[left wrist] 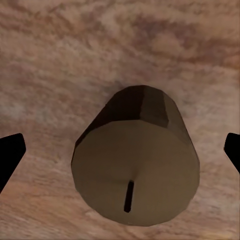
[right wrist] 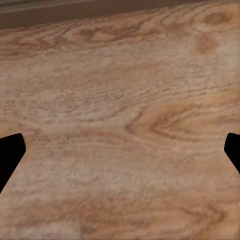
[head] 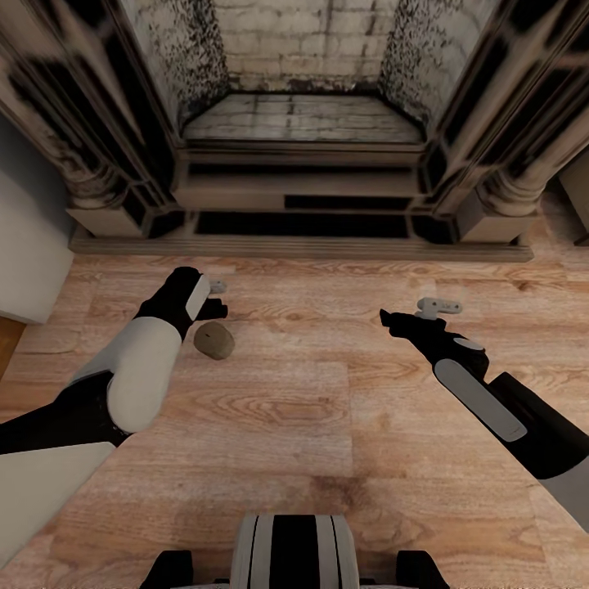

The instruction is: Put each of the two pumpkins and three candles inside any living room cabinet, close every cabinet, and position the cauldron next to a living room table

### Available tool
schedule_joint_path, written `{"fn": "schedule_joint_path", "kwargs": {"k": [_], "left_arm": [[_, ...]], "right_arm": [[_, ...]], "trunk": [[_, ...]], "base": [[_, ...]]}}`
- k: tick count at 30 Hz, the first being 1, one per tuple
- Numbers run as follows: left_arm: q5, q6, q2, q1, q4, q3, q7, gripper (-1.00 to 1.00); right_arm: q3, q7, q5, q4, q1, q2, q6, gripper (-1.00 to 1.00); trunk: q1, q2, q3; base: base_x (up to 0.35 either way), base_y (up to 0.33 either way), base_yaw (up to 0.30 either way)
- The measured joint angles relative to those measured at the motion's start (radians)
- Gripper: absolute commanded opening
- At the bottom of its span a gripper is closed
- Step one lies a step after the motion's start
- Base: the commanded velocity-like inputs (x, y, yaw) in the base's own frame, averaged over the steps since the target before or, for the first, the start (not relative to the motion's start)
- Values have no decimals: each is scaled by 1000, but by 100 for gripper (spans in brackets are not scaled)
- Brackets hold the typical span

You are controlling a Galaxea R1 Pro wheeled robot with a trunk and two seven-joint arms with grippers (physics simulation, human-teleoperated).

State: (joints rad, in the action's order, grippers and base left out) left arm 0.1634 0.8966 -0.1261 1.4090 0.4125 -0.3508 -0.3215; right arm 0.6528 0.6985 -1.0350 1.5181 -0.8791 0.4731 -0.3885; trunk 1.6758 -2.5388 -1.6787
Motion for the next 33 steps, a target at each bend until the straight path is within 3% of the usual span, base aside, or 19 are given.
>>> {"fn": "schedule_joint_path", "kwargs": {"k": [13,19,33], "left_arm": [[-1,0,1,0,-1,0,-1,100],[-2,0,0,0,-1,0,-1,100],[-4,0,-1,0,-6,0,3,100]], "right_arm": [[-4,0,2,2,0,-1,1,100],[-5,0,1,2,0,-2,1,100],[-5,0,2,2,0,-2,1,100]], "trunk": [[0,0,0],[3,-1,-23],[3,-1,-23]], "base": [[0,0,0],[0,0,0],[0,0,0]]}}
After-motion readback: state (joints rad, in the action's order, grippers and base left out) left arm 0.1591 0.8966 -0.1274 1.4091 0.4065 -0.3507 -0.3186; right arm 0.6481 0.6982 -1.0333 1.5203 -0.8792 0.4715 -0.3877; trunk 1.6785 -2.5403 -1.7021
